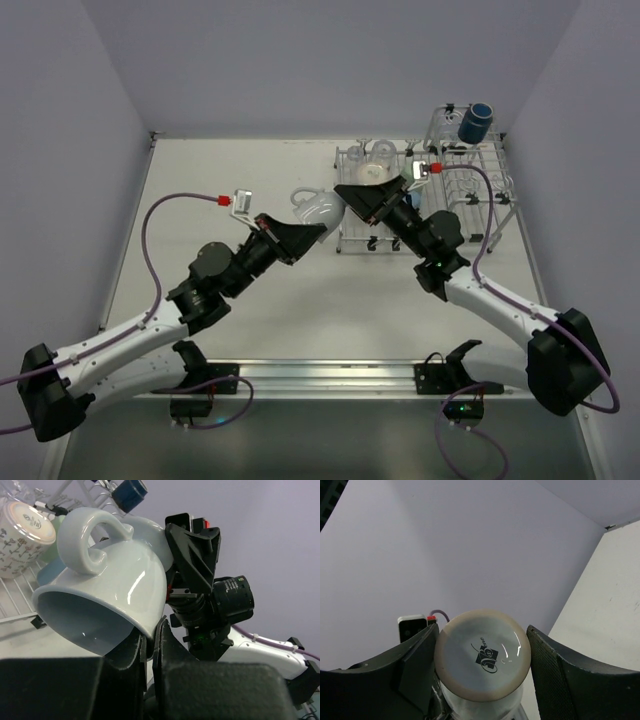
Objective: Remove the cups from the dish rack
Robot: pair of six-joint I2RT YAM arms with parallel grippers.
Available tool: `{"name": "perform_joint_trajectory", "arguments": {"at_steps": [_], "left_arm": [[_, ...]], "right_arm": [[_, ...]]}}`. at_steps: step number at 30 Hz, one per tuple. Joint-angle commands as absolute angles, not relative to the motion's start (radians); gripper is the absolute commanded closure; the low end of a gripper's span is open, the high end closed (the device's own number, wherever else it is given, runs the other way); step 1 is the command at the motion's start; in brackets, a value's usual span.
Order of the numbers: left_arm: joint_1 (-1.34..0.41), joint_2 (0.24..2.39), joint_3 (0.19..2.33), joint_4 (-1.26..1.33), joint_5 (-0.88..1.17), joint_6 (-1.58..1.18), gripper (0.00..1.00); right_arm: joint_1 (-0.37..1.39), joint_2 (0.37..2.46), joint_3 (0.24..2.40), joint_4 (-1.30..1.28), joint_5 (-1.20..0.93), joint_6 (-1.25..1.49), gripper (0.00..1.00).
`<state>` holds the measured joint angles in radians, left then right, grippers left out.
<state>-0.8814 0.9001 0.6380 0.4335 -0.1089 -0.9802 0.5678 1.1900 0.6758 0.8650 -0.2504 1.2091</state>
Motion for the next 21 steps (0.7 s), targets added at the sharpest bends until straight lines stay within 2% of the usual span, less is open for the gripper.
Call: {"name": "perform_joint_trajectory", "arguments": {"at_steps": [1, 3, 5, 10, 15, 21], "left_arm": [[-0.873, 0.862, 0.721, 0.379, -0.271, -0.844, 1.00], [-0.873, 0.845, 0.753, 0.332, -0.288, -0.793, 1.00], [-0.873, 0.841, 0.782, 0.258, -0.313, -0.743, 1.00], [-0.871, 0.853, 0.909, 0.045, -0.374, -0.649, 1.00], [-0.871, 0.874, 0.975, -0.046, -0.383, -0.604, 1.00], [-0.871, 0.865, 1.018, -0.087, -0.406, -0.574, 1.00]], "right_arm": [[0.586, 1.190, 0.657, 0.914, -0.262, 1.149, 0.75], [0.589, 1.193, 0.646, 0.914, -0.265, 1.149, 0.75], [0.592, 1.200, 0.646, 0.897, -0.282, 1.147, 0.70], [0.592, 1.207, 0.670, 0.829, -0.317, 1.114, 0.47], [0.591, 1.224, 0.698, 0.812, -0.354, 1.104, 0.24], [0.591, 1.238, 0.735, 0.766, -0.387, 1.082, 0.06]]}}
